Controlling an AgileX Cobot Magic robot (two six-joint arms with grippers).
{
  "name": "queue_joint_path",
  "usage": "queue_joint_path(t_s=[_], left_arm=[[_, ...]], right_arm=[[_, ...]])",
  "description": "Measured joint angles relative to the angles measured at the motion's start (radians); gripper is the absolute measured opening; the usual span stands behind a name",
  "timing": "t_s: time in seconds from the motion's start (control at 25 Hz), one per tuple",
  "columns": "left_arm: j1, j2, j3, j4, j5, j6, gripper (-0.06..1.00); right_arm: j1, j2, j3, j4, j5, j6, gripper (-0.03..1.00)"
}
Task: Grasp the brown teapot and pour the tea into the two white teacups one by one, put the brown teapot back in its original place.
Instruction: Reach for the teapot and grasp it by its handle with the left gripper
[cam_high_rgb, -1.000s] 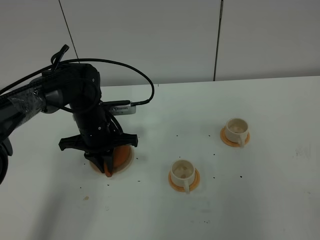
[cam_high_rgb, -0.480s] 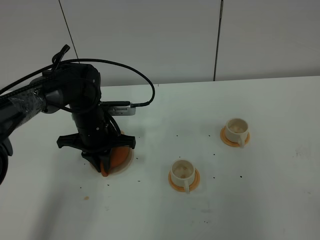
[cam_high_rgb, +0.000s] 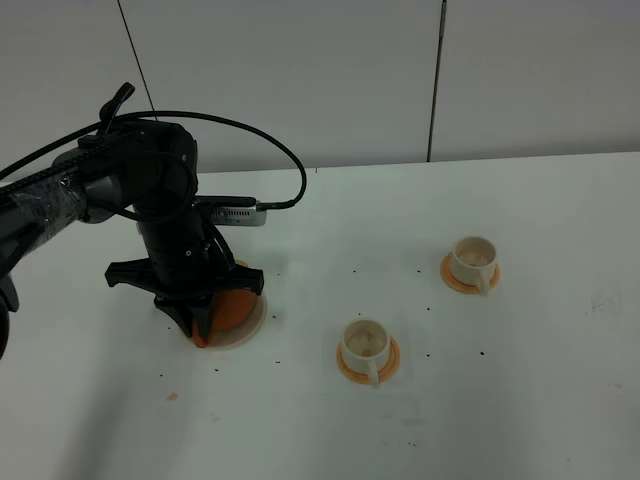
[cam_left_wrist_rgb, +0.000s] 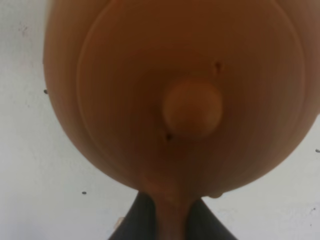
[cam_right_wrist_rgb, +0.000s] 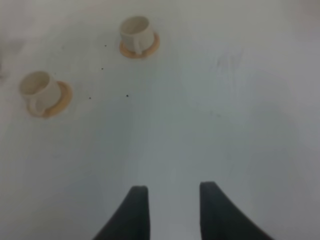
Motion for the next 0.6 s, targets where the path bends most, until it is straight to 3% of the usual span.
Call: queue_joint_path(t_s=[0.6], left_arm=[[0.0, -0.013, 0.0, 0.025, 0.0, 0.016, 0.17]], right_arm=[[0.0, 0.0, 0.0, 0.0, 0.0, 0.0, 0.24]])
